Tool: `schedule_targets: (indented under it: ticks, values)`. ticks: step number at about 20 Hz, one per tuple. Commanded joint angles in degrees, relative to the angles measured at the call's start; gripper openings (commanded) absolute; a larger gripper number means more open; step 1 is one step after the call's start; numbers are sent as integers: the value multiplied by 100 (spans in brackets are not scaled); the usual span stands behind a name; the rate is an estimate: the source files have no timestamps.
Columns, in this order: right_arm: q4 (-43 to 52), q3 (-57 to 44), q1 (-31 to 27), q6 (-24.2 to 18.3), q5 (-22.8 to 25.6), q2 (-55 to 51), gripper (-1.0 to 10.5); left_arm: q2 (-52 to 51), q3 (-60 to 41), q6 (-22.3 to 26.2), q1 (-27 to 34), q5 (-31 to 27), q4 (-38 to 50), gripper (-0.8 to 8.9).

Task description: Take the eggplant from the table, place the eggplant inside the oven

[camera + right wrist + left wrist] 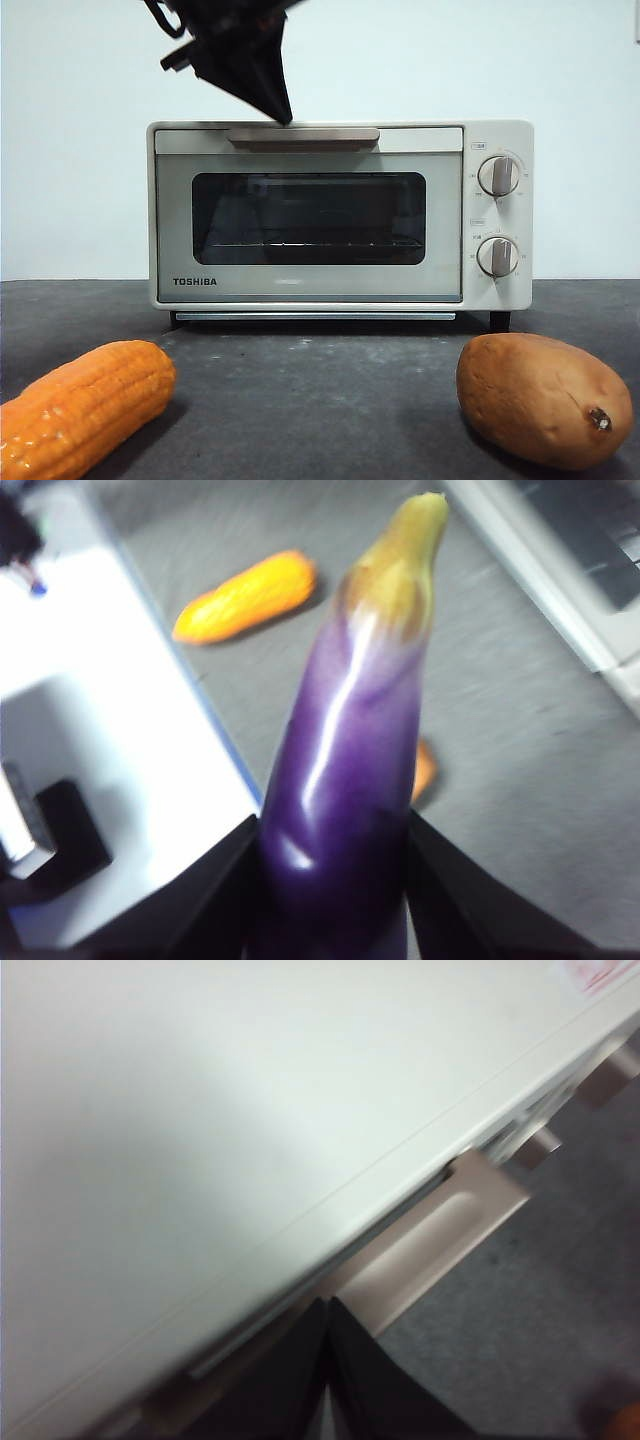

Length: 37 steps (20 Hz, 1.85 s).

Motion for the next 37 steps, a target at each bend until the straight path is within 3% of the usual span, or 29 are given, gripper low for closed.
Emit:
schedule_targets:
  ticks: [1, 9, 16, 21, 26, 30, 33, 37]
  values:
    - [-328, 131, 66, 199, 33, -214, 137, 234, 149, 225, -59, -79, -11, 4]
    - [-328, 129, 66, 313, 597, -579, 137, 245, 153, 236, -422, -72, -1185, 4]
    - [-192, 120, 66, 278, 623, -490, 137, -203, 153, -48, -901, -72, -1939, 4]
    - [-2, 120, 66, 271, 621, -299, 137, -791, -85, -219, -925, -83, -1845, 4]
    - [511, 120, 66, 326, 619, -50, 137, -1941, -1360, -640, -669, -378, -754, 4]
    - [546, 120, 66, -151, 625, 505, 137, -2979, -2673, -990, -68, -407, 61, 4]
    - [787, 120, 66, -575, 625, 1097, 137, -3460, -3327, -1095, 463, -275, 136, 4]
    - [1362, 120, 66, -1292, 1014, 2107, 137, -3716, -4065, -1276, 1158, 730, 555, 4]
